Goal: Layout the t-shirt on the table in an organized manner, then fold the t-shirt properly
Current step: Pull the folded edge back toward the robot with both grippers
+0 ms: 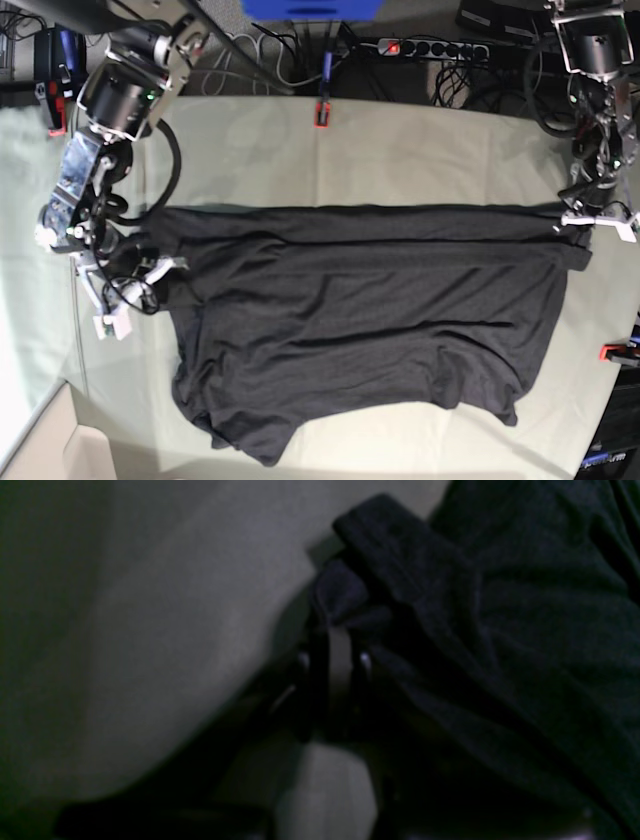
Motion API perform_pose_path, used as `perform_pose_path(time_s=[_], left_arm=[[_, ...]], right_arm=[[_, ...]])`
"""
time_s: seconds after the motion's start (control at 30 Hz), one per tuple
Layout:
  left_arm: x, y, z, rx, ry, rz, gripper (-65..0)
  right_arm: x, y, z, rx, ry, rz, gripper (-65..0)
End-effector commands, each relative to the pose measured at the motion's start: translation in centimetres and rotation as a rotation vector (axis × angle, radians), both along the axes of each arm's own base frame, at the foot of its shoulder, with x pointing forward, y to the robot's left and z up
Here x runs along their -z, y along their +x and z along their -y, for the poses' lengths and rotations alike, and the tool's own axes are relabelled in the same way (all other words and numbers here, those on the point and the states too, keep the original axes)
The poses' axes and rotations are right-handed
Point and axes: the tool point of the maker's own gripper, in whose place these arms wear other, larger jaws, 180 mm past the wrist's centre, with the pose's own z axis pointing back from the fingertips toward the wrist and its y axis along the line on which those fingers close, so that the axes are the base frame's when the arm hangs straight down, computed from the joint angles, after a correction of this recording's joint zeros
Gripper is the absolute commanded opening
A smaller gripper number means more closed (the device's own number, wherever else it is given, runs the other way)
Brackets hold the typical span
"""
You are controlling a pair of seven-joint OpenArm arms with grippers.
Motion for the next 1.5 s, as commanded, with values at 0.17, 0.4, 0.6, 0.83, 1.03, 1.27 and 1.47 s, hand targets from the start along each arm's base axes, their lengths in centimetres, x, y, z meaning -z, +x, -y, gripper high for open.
perform_pose_path(time_s=[0.17, 0.4, 0.6, 0.83, 1.03, 1.27, 1.47], left_arm=[[-1.7, 1.0, -1.2, -0.003, 0.039, 0.044, -65.0], [-1.7, 1.0, -1.2, -0.003, 0.039, 0.044, -65.0], [-1.7, 1.0, -1.2, -0.003, 0.039, 0.044, -65.0], [-1.7, 0.9, -1.2, -0.003, 0.038, 0.043, -65.0], [-1.6, 0.9, -1.2, -0.003, 0.038, 0.041, -65.0], [-1.1, 0.0, -1.2, -0.001, 0.037, 0.022, -65.0], [-2.8, -0.7, -0.4, 0.043, 0.069, 0.056, -65.0]], right_arm=[[-1.4, -0.4, -0.3, -0.036, -0.042, 0.049, -40.2], [-0.2, -3.2, 1.9, 0.028, -0.055, 0.019, -20.8], [1.6, -4.9, 2.5, 0.057, -0.032, -0.015, -20.6], [4.7, -6.3, 2.0, 0.068, 0.033, -0.038, -20.6], [6.6, -7.3, 1.2, 0.068, 0.071, -0.082, -27.7], [6.8, -7.8, 1.4, 0.069, 0.062, -0.099, -65.0], [3.6, -10.4, 4.8, 0.08, -0.082, -0.044, -65.0]])
